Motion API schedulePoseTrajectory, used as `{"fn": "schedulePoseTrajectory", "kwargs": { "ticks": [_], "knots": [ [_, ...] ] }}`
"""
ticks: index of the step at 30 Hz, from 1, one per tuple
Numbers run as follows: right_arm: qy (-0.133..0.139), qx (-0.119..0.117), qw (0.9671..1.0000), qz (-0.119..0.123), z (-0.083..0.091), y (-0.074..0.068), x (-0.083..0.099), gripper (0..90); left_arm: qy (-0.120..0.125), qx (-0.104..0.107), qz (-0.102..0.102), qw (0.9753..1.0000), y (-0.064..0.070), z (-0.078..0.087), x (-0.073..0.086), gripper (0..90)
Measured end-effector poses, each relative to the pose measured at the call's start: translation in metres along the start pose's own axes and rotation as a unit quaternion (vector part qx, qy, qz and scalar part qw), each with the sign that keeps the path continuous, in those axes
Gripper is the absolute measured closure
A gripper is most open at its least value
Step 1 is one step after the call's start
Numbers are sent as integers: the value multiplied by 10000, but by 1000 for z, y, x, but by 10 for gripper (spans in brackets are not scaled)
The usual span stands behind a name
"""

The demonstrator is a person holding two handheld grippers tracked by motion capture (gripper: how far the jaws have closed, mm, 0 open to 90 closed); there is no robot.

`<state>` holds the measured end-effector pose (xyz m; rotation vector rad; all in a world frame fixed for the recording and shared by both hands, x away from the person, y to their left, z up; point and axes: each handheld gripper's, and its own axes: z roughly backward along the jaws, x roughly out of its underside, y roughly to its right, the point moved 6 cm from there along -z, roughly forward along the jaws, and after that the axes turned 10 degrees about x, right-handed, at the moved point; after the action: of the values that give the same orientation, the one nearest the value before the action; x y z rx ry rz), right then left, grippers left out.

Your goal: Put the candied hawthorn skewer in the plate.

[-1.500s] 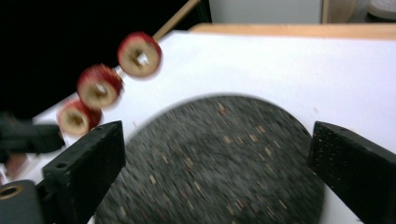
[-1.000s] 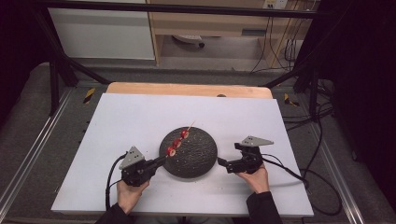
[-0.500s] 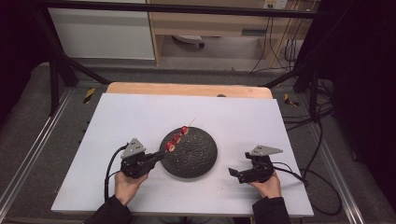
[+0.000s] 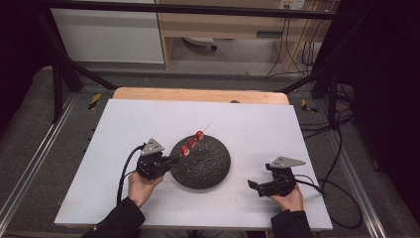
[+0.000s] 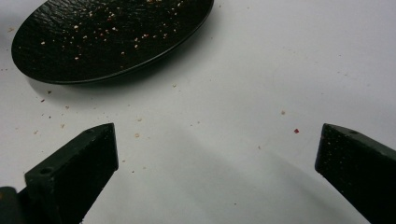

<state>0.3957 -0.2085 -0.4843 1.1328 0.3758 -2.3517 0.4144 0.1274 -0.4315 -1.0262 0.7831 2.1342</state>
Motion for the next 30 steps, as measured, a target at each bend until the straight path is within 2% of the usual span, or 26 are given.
{"fn": "schedulePoseTrajectory", "kwargs": {
  "ticks": [14, 30],
  "knots": [
    [21, -49, 10000, -41, 1, 1, 3, 3, -525, -65, -28, 9986, 3, -28, 8, 885],
    [20, -48, 9999, -99, 1, 3, 4, 3, -759, -107, -38, 9970, 6, -44, 25, 884]
  ]
}}
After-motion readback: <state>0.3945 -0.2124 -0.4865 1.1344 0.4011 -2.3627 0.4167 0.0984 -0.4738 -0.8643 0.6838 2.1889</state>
